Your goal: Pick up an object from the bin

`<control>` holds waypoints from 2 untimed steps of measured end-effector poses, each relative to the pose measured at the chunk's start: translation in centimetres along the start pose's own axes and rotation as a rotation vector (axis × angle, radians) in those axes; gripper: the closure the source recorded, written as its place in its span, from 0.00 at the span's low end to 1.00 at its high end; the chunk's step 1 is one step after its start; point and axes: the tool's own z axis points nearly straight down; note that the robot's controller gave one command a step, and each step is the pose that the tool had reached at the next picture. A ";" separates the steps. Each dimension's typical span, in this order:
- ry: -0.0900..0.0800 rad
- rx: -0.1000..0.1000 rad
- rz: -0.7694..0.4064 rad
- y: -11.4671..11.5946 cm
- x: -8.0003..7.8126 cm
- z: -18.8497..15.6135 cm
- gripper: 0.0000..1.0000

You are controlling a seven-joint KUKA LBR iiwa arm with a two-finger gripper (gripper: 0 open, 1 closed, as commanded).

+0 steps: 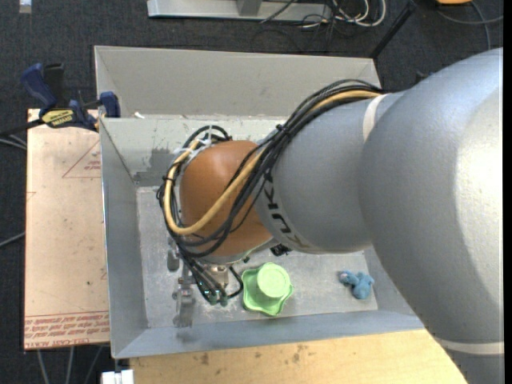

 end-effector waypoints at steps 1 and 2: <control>-0.009 0.002 -0.163 -13.2 -6.1 6.1 0.00; -0.017 0.002 -0.172 -18.2 -9.3 2.7 0.00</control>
Offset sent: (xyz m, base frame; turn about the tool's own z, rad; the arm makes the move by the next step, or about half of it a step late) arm 0.0597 -0.1266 -0.0594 -0.1703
